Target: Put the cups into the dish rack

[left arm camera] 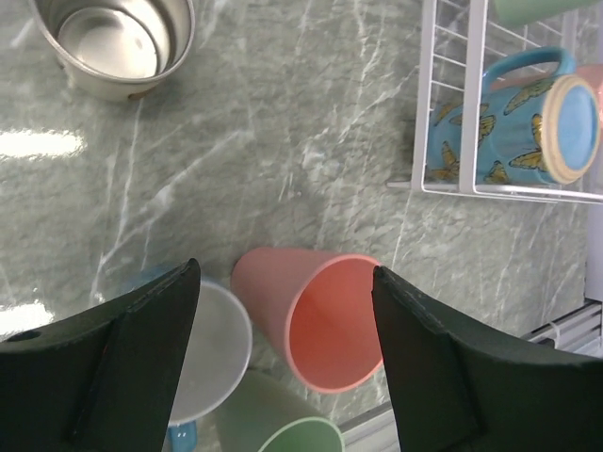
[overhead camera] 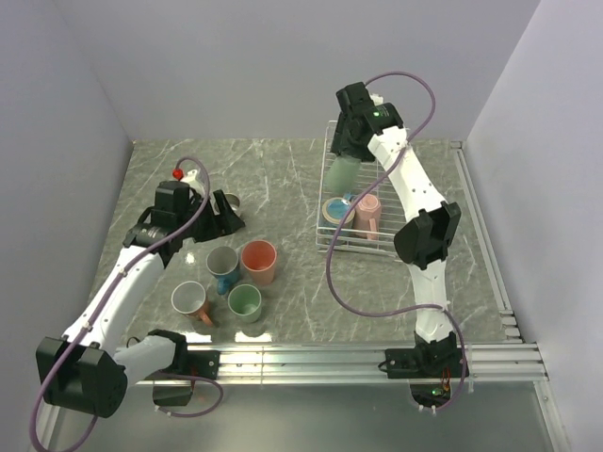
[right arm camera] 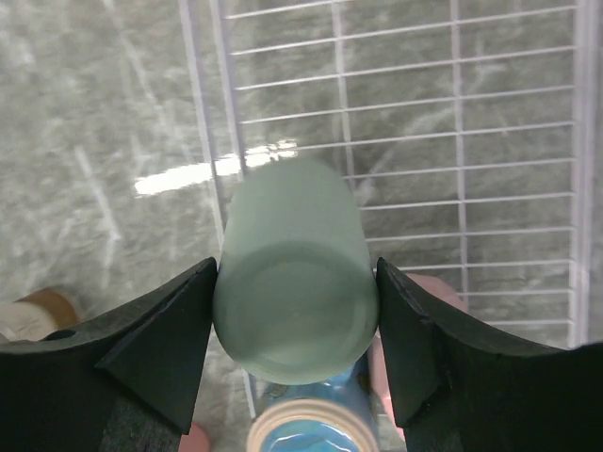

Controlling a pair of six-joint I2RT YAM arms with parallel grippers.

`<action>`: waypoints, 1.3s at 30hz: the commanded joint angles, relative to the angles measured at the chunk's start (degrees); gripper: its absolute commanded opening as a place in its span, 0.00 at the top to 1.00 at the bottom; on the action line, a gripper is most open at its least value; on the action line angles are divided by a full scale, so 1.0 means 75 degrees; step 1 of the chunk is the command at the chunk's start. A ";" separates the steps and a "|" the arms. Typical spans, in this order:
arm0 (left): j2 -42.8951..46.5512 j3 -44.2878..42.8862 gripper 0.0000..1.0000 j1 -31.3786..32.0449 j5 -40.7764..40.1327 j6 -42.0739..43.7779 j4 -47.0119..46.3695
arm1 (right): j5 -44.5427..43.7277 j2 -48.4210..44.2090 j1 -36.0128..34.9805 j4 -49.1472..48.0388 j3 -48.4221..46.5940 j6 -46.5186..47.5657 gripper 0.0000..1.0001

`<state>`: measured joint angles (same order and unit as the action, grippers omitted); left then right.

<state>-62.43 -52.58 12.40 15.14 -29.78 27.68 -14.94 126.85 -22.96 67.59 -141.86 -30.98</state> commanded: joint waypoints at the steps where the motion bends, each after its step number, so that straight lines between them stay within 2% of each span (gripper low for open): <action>1: 0.0414 -0.0055 0.21 -0.0025 -0.0318 -0.0131 0.0012 | -0.0925 -0.0084 -0.0150 0.0316 0.0093 0.0146 1.00; 7: 0.0438 -0.0279 0.22 -0.0025 -0.0319 -0.0481 0.0469 | -0.1043 -0.0787 -0.0138 -0.0175 0.1136 0.0310 1.00; 13: 0.0356 -0.0559 0.23 -0.0025 -0.0108 -0.0834 0.0329 | -0.0212 -0.0835 -0.0173 -0.0937 0.1805 0.0276 1.00; 20: -0.0464 -0.1509 0.24 -0.0001 -0.0108 -0.0178 0.1195 | 0.0128 -0.0695 -0.0232 -0.1887 0.2332 0.0194 1.00; 28: -0.0616 -0.1544 0.25 0.0010 -0.0120 0.0079 0.1043 | 0.0843 -0.0811 -0.0243 -0.2754 0.3071 0.0147 1.00; 32: -0.1002 -0.1743 0.26 0.0010 -0.0329 0.0291 0.1394 | 0.1030 -0.0543 -0.0325 -0.2779 0.2827 0.0240 1.00; 34: -0.1085 -0.1814 0.26 -0.0001 -0.0831 0.0431 0.1547 | 0.1054 -0.0460 -0.0372 -0.2778 0.2732 0.0299 0.88; 36: -0.1226 -0.1884 0.26 -0.0001 -0.1196 0.0490 0.1605 | 0.1101 -0.0460 -0.0442 -0.2918 0.2883 0.0287 0.67; 39: -0.1472 -0.2059 0.27 -0.0001 -0.1455 0.0502 0.1700 | 0.1253 -0.0495 -0.0524 -0.3094 0.3153 0.0205 0.61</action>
<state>-72.75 -64.38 12.40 8.16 -27.83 39.22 -14.26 121.64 -24.23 49.32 -120.31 -25.93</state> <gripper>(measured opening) 0.740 0.707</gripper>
